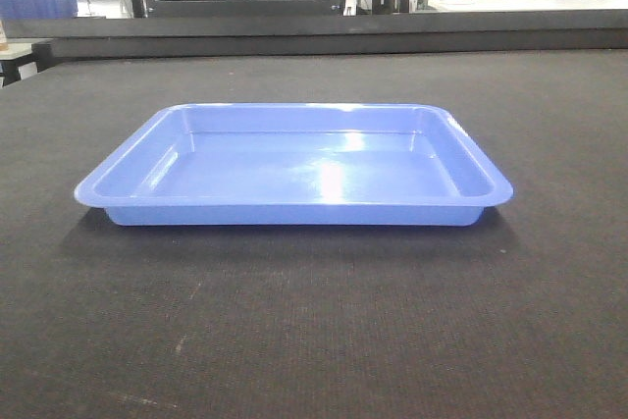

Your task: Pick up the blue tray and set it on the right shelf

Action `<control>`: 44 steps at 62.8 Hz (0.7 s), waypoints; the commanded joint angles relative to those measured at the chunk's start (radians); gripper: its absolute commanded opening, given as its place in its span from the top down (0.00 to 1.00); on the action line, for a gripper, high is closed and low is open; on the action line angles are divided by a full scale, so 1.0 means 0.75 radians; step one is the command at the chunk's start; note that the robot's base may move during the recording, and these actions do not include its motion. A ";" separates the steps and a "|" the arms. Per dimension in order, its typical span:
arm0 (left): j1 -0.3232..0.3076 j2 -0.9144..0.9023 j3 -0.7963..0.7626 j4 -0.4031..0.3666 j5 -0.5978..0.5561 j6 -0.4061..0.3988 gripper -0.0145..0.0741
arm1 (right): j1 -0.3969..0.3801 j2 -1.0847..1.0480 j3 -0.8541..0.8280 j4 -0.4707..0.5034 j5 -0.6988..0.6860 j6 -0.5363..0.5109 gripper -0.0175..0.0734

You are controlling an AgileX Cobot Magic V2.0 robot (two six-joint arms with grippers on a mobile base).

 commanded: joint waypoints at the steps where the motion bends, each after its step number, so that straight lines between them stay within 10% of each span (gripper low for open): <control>1: 0.001 -0.021 0.041 -0.007 -0.155 0.004 0.89 | 0.003 -0.026 -0.031 0.006 -0.169 -0.006 0.75; 10: 0.001 -0.013 -0.062 -0.007 -0.225 0.004 0.89 | 0.003 -0.026 -0.120 0.034 -0.308 -0.006 0.75; 23: 0.001 0.116 -0.526 0.000 0.271 0.004 0.84 | 0.003 0.030 -0.505 0.034 0.059 -0.006 0.72; 38: 0.001 0.437 -0.807 0.000 0.459 0.004 0.44 | 0.003 0.279 -0.727 0.034 0.159 -0.006 0.18; 44: -0.008 0.549 -0.851 -0.019 0.469 0.062 0.35 | 0.003 0.401 -0.752 0.035 0.163 -0.006 0.12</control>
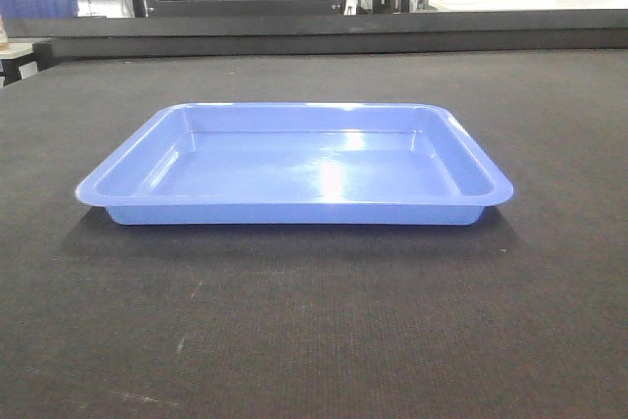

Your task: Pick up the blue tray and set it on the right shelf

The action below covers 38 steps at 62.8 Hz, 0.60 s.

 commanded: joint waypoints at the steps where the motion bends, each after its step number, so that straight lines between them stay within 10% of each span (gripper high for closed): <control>1: -0.016 0.109 -0.081 -0.029 -0.076 0.077 0.34 | 0.003 0.133 -0.068 0.001 -0.086 -0.006 0.12; 12: -0.204 0.314 -0.232 -0.277 0.027 0.422 0.33 | 0.126 0.368 -0.224 0.063 -0.053 -0.006 0.12; 27: -0.442 0.712 -0.492 -0.331 0.116 0.422 0.33 | 0.433 0.810 -0.581 0.066 0.217 -0.006 0.12; 38: -0.456 1.072 -0.754 -0.331 0.321 0.413 0.33 | 0.495 1.188 -0.873 0.065 0.504 -0.006 0.12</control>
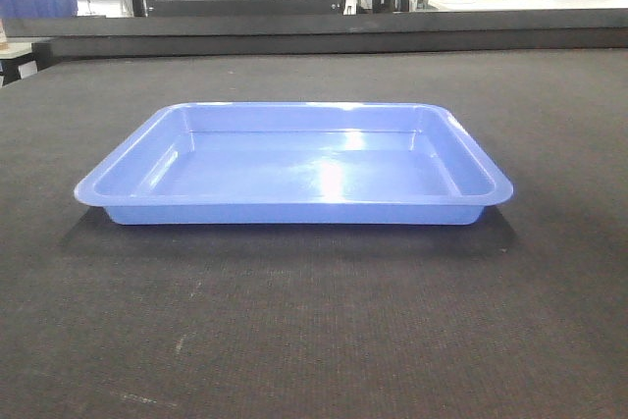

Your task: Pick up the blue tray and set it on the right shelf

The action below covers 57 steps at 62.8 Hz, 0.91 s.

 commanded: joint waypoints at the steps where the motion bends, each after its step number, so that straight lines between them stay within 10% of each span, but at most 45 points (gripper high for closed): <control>1: -0.011 0.113 -0.149 -0.024 0.025 -0.007 0.33 | 0.005 0.126 -0.178 -0.001 0.053 -0.005 0.12; 31: -0.011 0.775 -0.679 0.316 0.344 -0.371 0.34 | 0.005 0.724 -0.624 -0.395 0.350 0.382 0.17; 57: 0.010 1.075 -0.930 0.334 0.460 -0.438 0.34 | -0.104 0.958 -0.639 -0.301 0.294 0.451 0.17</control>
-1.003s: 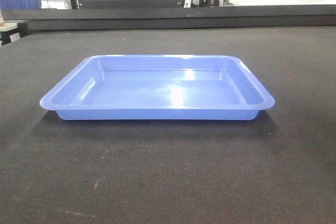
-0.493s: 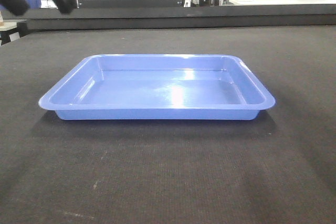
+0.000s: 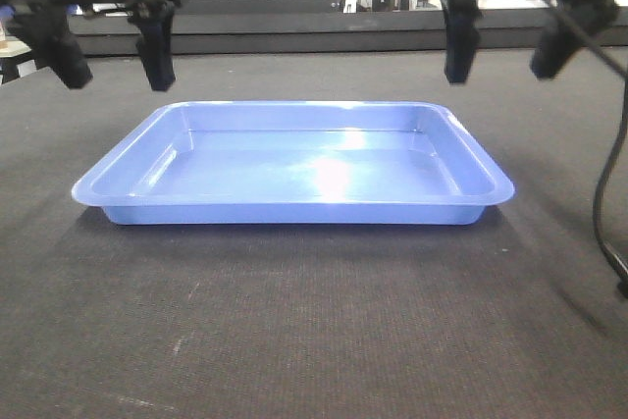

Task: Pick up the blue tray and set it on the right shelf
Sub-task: 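Lower both grippers onto the tray's side rims and close them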

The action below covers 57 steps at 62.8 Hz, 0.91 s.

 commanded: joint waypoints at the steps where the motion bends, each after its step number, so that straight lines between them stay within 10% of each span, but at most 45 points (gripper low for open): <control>1: 0.016 -0.027 -0.049 0.004 -0.005 -0.026 0.34 | -0.017 -0.022 -0.051 0.013 -0.064 0.005 0.17; 57: 0.061 0.130 -0.049 -0.060 -0.026 -0.049 0.34 | 0.040 0.188 -0.051 0.057 -0.224 -0.052 0.17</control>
